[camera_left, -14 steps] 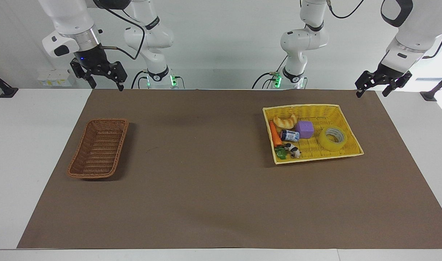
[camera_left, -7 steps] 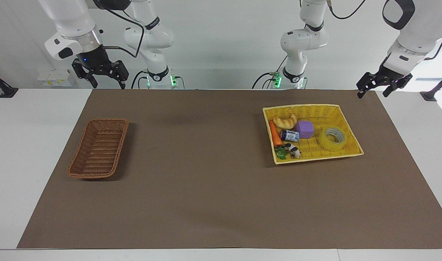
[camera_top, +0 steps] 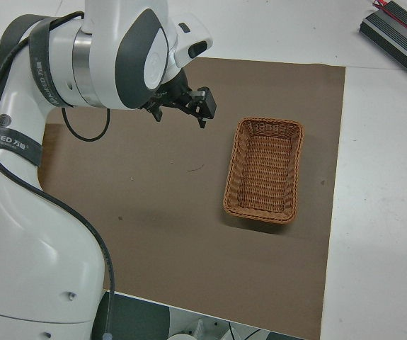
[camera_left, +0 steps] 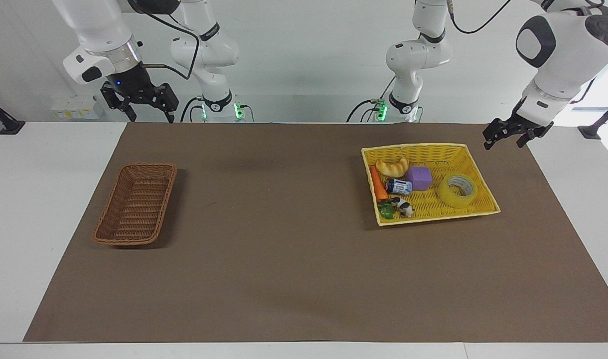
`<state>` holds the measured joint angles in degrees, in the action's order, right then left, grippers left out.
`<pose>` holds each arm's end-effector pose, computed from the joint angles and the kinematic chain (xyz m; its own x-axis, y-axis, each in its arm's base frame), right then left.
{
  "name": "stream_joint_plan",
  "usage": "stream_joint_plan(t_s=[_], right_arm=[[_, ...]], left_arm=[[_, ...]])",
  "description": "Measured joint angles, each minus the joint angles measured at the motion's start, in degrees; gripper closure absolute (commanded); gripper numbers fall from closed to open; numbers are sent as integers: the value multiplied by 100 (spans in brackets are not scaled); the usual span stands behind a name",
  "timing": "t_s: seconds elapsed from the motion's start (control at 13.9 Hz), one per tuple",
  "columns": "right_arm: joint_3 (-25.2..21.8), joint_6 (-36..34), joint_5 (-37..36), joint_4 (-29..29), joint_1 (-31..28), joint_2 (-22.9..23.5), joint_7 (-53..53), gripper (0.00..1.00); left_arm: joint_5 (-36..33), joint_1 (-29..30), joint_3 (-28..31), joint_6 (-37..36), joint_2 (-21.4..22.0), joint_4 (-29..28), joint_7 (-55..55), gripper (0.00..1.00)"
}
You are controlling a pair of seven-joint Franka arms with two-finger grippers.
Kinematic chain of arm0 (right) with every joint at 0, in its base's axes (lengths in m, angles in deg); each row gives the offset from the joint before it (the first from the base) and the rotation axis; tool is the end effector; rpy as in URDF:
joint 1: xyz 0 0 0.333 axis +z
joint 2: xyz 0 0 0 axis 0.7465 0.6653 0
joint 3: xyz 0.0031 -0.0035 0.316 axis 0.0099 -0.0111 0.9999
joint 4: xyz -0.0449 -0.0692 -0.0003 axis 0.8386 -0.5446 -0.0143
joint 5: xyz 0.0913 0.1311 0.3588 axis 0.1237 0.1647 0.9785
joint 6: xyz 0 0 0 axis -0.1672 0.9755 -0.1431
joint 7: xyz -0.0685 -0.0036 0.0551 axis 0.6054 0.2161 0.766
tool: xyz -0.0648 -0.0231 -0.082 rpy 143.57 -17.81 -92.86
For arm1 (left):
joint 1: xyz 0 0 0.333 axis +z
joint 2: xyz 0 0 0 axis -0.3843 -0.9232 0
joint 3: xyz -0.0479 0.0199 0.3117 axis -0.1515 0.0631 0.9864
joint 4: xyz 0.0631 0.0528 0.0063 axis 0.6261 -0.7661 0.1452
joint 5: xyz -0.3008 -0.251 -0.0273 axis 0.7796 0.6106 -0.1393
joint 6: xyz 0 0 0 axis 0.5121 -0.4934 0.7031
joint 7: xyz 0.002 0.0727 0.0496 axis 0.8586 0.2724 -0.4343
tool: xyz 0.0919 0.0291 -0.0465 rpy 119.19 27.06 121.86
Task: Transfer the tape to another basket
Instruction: 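Reach the left gripper into the yellow basket and grasp the tape roll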
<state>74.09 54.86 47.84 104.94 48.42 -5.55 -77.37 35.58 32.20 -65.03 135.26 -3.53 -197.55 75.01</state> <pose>0.5204 -0.0050 0.6386 0.9972 -0.0596 -0.0456 -0.0595 -0.9982 0.0038 0.5078 0.0612 0.4592 0.9956 0.0068 -0.0937 0.0054 -0.9999 -0.0150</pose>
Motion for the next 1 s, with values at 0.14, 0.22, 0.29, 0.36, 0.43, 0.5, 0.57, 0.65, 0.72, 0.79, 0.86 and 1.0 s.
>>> stream_joint_plan(t_s=[0.14,0.22,0.29,0.36,0.43,0.5,0.57,0.65,0.72,0.79,0.86,1.0], right_arm=[[0,0,0,1,0,-2,0,0],[0,0,0,1,0,-2,0,0],[0,0,0,1,0,-2,0,0],[0,0,0,1,0,-3,0,0],[0,0,0,1,0,-3,0,0],[0,0,0,1,0,-3,0,0],[0,0,0,1,0,-3,0,0],[0,0,0,1,0,-3,0,0],[0,0,0,2,0,-3,0,0],[0,0,0,2,0,-3,0,0],[0,0,0,2,0,-3,0,0],[0,0,0,2,0,-3,0,0]], left_arm=[[0,53,1,221,-43,-323,-3,24],[0,61,1,455,-108,-543,-32,28],[1,61,-1,742,-173,-784,-86,30],[1,62,-1,1009,-232,-1017,-123,31],[3,65,2,1231,-274,-1217,-157,31],[5,86,10,1428,-305,-1368,-184,31],[25,122,7,1535,-314,-1447,-189,31],[28,135,7,1635,-318,-1518,-202,31],[28,136,7,1837,-334,-1641,-217,33],[30,137,5,2104,-358,-1812,-223,34],[48,136,-9,2289,-345,-1931,-224,34],[48,137,-9,2332,-304,-1970,-223,32]])
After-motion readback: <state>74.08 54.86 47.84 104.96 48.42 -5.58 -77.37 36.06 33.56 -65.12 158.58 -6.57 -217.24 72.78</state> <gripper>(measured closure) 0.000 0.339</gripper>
